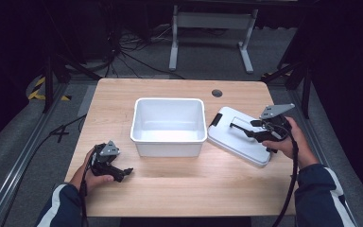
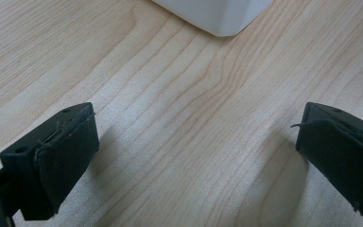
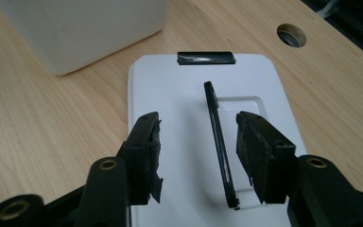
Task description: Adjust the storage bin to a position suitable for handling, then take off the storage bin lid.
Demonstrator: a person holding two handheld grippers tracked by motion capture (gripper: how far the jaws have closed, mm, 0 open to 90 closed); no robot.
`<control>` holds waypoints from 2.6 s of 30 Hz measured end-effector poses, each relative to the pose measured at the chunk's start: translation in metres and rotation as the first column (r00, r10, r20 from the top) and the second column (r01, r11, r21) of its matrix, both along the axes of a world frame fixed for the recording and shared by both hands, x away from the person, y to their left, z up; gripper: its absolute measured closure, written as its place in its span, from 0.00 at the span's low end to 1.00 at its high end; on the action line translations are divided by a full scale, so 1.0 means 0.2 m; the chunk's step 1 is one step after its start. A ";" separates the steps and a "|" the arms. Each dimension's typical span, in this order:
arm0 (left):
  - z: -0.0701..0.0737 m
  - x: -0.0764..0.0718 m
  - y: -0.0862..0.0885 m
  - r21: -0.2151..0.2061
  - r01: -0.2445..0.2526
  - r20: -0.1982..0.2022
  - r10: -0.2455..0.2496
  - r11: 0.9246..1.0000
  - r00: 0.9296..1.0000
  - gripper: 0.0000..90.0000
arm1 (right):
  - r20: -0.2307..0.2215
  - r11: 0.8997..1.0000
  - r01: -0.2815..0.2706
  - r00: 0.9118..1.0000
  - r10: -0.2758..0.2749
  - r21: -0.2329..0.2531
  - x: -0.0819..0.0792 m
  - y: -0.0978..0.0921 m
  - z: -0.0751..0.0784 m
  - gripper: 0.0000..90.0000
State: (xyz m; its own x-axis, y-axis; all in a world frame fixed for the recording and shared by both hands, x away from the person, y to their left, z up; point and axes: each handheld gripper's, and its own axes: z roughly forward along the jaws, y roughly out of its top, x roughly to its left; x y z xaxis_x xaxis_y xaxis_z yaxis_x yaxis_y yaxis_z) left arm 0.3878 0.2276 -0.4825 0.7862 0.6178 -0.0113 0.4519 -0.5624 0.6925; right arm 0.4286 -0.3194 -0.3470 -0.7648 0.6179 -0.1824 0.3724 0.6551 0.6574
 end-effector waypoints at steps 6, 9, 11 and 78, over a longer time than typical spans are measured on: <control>0.00 0.01 0.00 0.002 0.011 0.002 -0.011 1.000 1.000 0.00 | 0.014 1.000 -0.001 1.000 0.001 0.009 -0.04 -0.01 0.02 0.55; 0.00 0.00 0.00 0.000 0.001 -0.001 -0.001 1.000 1.000 0.01 | 0.013 1.000 -0.002 1.000 0.002 0.002 -0.06 0.00 0.01 0.54; 0.00 0.00 0.00 0.001 0.000 -0.001 0.000 1.000 1.000 0.01 | 0.016 1.000 -0.001 1.000 0.001 0.001 -0.06 0.02 0.00 0.53; 0.00 -0.01 0.00 0.000 -0.004 -0.009 0.004 1.000 1.000 0.01 | -0.001 0.980 0.178 0.984 -0.178 0.085 -0.52 -0.34 -0.44 0.38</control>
State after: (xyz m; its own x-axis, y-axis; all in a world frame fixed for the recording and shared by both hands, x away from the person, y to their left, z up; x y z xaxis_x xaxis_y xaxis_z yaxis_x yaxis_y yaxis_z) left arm 0.3866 0.2276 -0.4824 0.7839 0.6206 -0.0180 0.4600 -0.5610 0.6882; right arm 0.3242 -0.3872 -0.4341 -0.6403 0.7573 -0.1288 0.4735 0.5211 0.7101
